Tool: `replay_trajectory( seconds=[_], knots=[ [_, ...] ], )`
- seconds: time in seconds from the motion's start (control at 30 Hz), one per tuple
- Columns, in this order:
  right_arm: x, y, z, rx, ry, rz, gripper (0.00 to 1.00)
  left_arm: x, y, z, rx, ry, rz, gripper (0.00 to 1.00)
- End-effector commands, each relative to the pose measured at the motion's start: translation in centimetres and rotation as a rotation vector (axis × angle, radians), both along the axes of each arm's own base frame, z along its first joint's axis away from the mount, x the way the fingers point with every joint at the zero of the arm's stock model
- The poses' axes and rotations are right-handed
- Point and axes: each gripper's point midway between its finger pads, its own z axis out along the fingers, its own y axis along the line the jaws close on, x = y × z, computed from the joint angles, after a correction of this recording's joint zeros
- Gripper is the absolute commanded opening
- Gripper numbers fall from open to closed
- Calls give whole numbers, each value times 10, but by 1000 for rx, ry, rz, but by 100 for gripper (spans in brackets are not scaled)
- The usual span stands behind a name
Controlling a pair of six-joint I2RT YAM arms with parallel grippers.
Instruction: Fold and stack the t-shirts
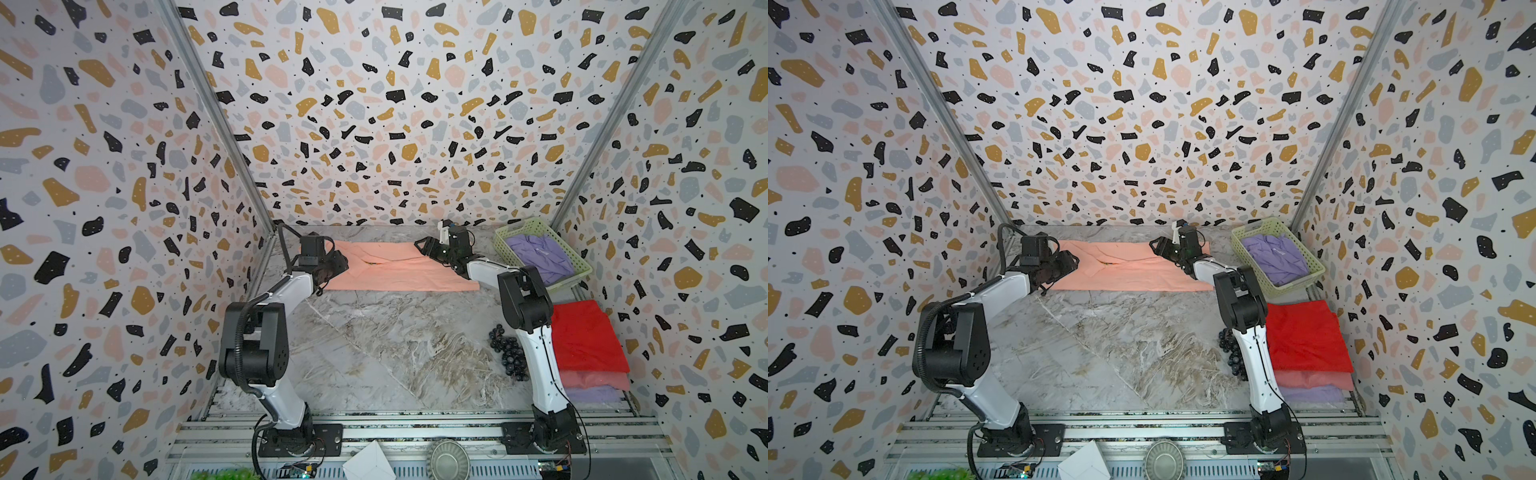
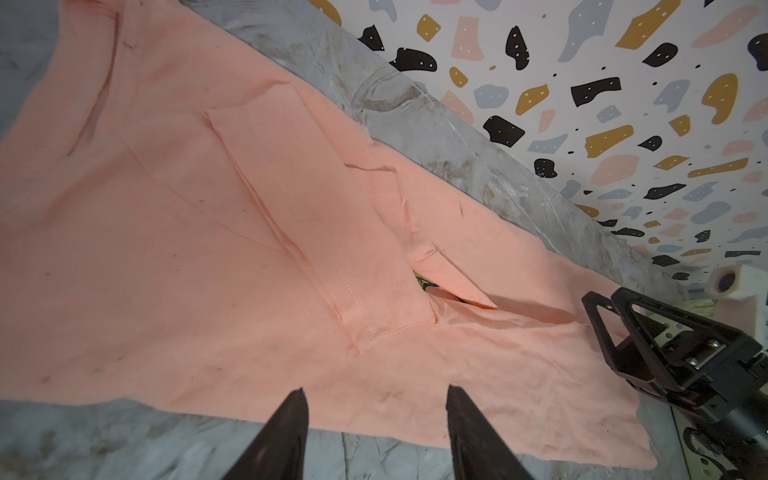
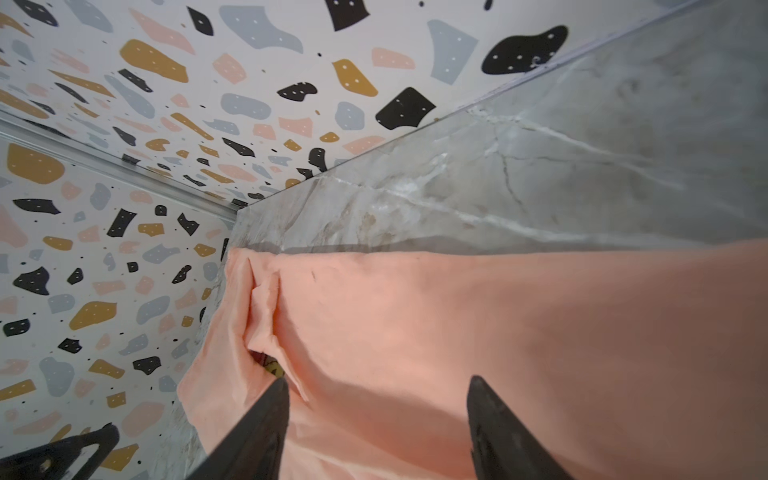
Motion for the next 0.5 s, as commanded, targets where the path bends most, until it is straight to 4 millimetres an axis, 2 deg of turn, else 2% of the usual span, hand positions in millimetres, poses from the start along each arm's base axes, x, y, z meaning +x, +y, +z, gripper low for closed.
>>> replay_trajectory(
  seconds=[0.0, 0.13, 0.23, 0.33, 0.47],
  knots=[
    [-2, -18, 33, -46, -73, -15, 68, 9, 1, 2, 16, -33, -13, 55],
    [-14, -39, 43, -165, -117, -27, 68, 17, 5, -11, 33, -17, 10, 55],
    [-15, -54, 36, -277, -118, -47, 69, 26, 6, -22, 18, -9, 28, 55],
    [-13, -64, 27, -303, -121, -71, 69, 36, 8, -33, 5, 3, 65, 55],
    [-3, -65, 9, -316, -78, -61, 70, 47, 14, -51, -3, 28, 122, 55]
  ],
)
